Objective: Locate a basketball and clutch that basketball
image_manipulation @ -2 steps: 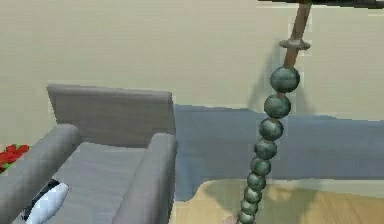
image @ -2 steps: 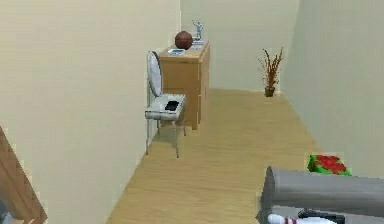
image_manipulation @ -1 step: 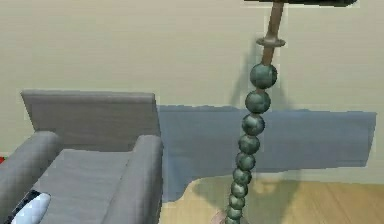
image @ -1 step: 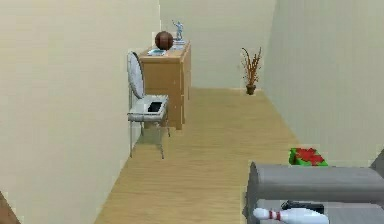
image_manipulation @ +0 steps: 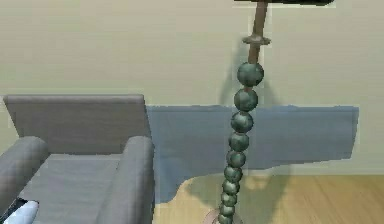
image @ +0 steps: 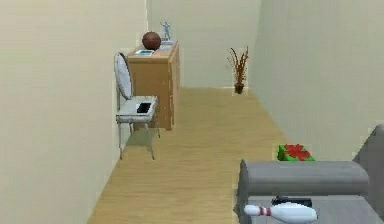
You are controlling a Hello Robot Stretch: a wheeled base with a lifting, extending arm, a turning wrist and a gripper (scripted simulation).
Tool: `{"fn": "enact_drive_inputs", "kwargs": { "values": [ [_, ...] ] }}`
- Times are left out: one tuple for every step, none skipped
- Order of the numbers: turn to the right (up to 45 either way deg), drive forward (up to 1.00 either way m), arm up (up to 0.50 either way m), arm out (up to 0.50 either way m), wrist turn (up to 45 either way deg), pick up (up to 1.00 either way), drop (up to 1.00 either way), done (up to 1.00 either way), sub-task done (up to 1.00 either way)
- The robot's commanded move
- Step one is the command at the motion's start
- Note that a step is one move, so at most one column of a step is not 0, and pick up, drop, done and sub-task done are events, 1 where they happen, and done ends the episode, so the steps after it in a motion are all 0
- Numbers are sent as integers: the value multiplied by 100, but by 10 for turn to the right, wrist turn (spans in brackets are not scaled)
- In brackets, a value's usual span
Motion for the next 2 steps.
{"fn": "enact_drive_inputs", "kwargs": {
  "values": [
    [0,100,0,0,0,0,0,0,0],
    [0,30,0,0,0,0,0,0,0]
  ]
}}
